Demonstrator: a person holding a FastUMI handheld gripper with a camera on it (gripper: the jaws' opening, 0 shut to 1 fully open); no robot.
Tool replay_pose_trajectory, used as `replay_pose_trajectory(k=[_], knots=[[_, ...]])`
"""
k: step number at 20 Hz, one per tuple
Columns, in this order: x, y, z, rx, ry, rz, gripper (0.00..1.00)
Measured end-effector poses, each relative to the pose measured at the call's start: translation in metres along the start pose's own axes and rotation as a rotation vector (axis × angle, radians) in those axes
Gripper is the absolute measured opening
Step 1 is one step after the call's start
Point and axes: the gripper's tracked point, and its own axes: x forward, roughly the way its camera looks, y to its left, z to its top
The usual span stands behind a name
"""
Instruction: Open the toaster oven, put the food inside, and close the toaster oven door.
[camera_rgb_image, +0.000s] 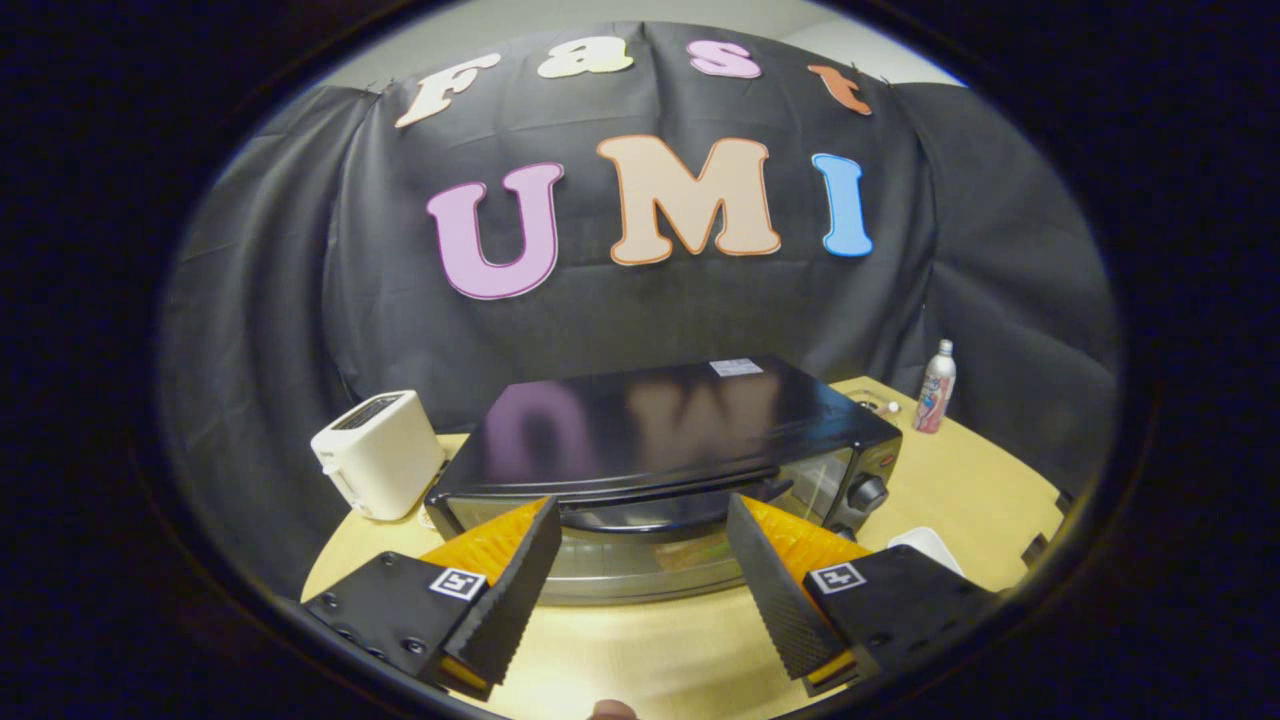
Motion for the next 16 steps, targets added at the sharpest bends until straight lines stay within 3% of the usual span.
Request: replay_pose_trajectory(k=[5, 12, 16], knots=[[-0.025, -0.008, 0.041, -0.037, -0.035, 0.022, 1.00], [-0.069, -0.018, 0.174, -0.156, -0.157, 0.036, 1.00], [-0.091, -0.022, 0.260, -0.150, -0.299, 0.027, 1.00]])
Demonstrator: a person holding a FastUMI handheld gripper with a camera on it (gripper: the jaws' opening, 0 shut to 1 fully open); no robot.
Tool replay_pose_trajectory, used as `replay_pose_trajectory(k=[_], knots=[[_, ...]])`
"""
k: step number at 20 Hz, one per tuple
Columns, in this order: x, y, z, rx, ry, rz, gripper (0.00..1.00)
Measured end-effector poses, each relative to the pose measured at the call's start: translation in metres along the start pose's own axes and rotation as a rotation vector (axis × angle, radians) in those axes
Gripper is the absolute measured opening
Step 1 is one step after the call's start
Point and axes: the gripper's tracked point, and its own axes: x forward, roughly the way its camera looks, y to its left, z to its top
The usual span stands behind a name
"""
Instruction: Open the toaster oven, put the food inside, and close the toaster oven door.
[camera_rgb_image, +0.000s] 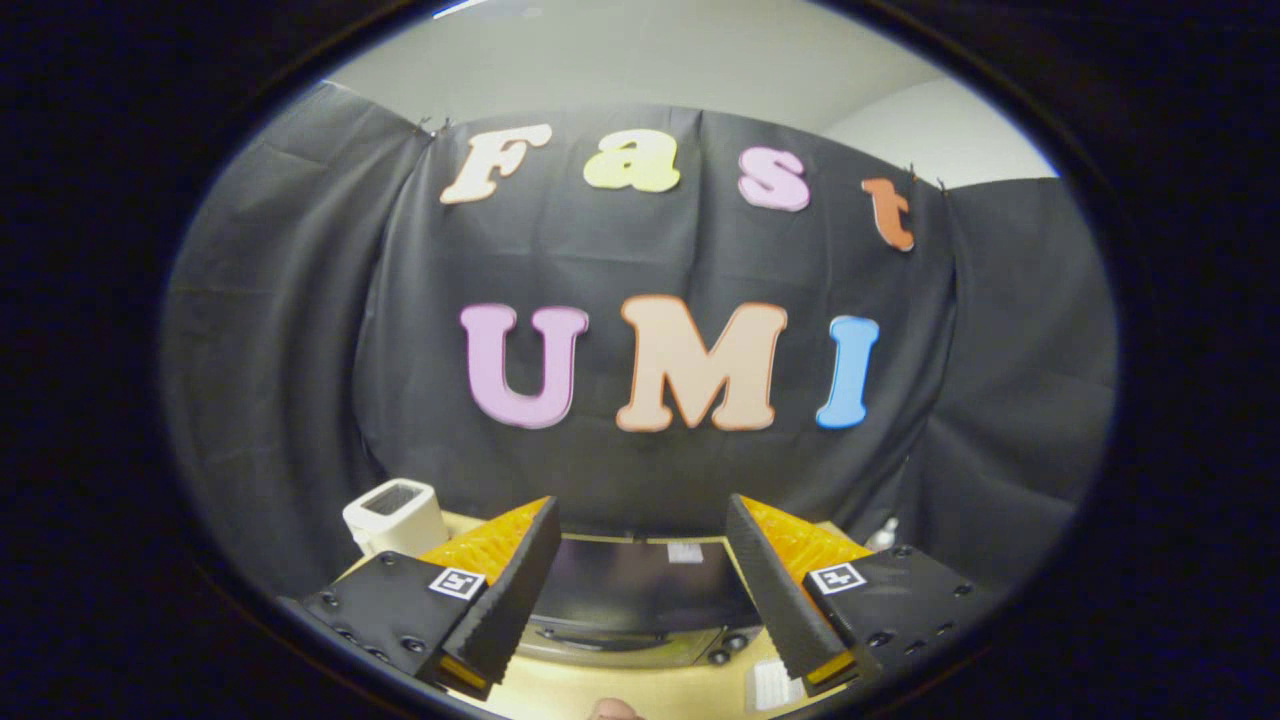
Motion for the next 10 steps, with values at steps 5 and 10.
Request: replay_pose_trajectory(k=[5, 10], knots=[[-0.002, -0.012, 0.095, 0.037, -0.176, -0.022, 1.00], [-0.006, -0.022, 0.113, 0.082, -0.226, -0.019, 1.00]])
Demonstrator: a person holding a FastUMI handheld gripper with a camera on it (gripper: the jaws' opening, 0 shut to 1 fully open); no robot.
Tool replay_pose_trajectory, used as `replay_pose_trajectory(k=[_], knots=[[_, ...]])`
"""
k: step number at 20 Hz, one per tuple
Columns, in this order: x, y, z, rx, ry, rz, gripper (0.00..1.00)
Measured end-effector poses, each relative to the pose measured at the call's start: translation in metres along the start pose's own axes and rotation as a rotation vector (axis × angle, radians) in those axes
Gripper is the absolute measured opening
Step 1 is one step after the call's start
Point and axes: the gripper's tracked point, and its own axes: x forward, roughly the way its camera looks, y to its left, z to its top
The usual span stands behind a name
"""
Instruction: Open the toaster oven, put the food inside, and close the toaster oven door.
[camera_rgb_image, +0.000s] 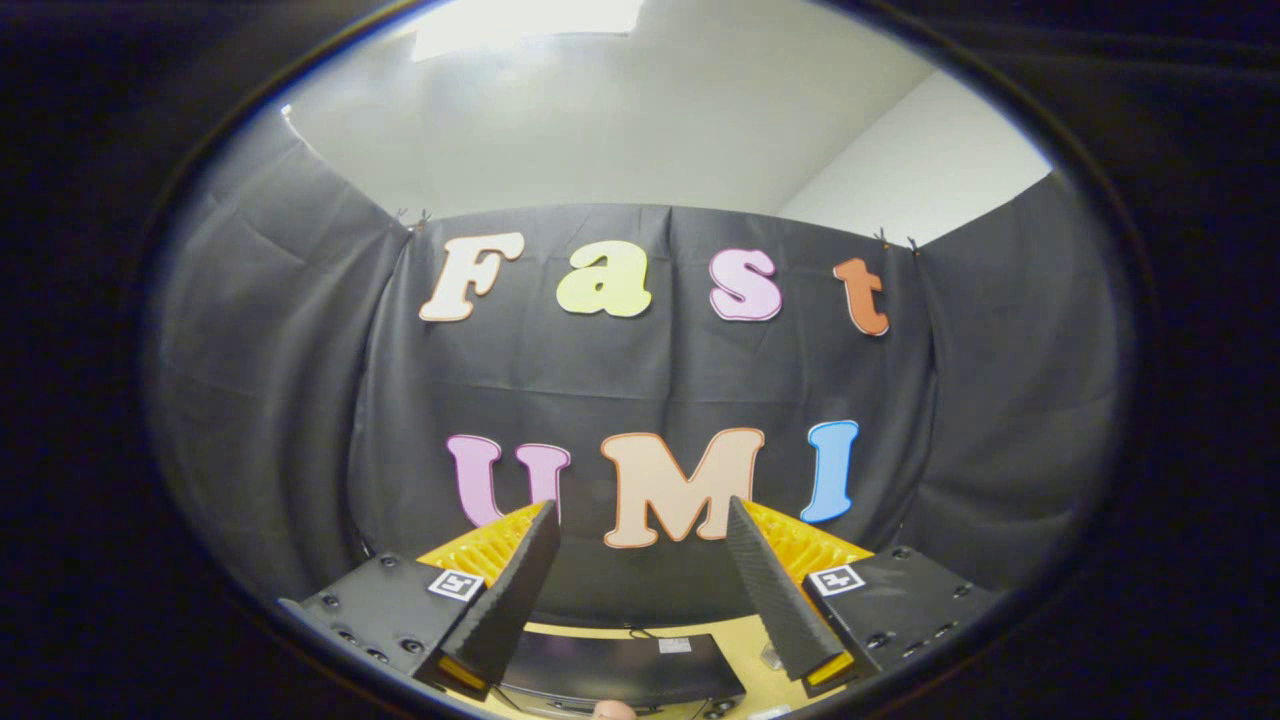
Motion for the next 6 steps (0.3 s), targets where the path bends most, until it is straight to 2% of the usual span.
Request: replay_pose_trajectory(k=[6], knots=[[0.005, 0.001, -0.024, 0.035, 0.051, 0.006, 1.00]])
